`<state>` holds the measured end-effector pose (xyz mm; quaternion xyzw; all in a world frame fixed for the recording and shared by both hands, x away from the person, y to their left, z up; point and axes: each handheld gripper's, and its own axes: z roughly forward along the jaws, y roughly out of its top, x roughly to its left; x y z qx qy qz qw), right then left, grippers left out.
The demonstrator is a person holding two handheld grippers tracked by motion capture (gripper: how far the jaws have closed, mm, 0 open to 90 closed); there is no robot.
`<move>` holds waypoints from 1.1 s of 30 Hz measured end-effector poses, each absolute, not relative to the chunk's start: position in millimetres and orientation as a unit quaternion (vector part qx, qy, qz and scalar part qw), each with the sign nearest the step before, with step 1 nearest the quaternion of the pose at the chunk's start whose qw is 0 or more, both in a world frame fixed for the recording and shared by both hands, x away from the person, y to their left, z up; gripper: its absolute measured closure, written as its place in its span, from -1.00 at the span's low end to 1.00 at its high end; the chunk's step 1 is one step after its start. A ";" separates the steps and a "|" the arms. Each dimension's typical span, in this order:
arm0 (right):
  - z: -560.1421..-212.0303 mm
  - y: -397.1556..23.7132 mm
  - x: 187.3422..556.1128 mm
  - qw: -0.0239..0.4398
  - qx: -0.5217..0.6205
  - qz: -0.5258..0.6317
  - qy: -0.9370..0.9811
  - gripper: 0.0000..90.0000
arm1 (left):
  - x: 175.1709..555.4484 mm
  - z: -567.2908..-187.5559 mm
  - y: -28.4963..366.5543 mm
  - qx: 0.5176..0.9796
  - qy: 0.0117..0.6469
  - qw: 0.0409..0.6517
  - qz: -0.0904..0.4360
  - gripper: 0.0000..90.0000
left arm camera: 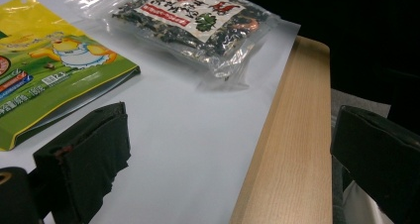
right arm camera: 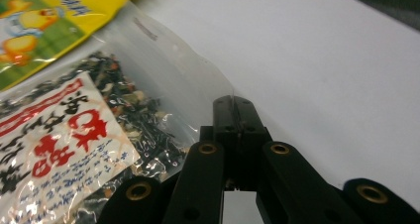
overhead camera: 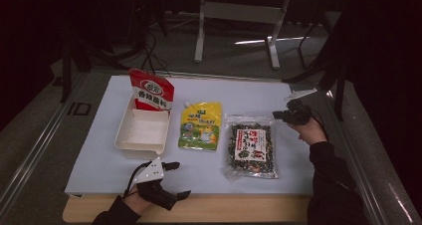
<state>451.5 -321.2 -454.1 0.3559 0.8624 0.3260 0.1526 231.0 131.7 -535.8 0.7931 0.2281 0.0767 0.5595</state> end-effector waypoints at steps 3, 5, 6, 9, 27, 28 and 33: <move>-444.8 -321.1 443.2 0.158 0.346 0.334 0.863 1.00 | 230.9 -534.1 131.0 0.794 0.226 0.559 0.078 -0.93; -437.6 -321.0 438.3 0.161 0.339 0.340 0.862 1.00 | 230.7 -531.7 129.5 0.796 0.224 0.557 0.079 -0.93; -433.7 -320.7 436.0 0.163 0.334 0.345 0.862 1.00 | 230.7 -530.5 128.7 0.796 0.222 0.557 0.080 -0.93; -420.3 -318.6 427.8 0.170 0.316 0.354 0.863 1.00 | 232.0 -525.8 126.3 0.796 0.220 0.558 0.081 -0.93; -374.9 -280.1 381.6 0.172 0.201 0.405 0.875 1.00 | 249.3 -495.8 122.7 0.787 0.261 0.548 0.114 -0.93; -373.3 -278.2 378.6 0.173 0.194 0.404 0.877 1.00 | 250.4 -494.4 122.2 0.787 0.266 0.546 0.108 -0.93; -360.1 -272.1 363.4 0.179 0.169 0.425 0.871 1.00 | 254.6 -491.7 112.3 0.792 0.273 0.538 0.091 -0.93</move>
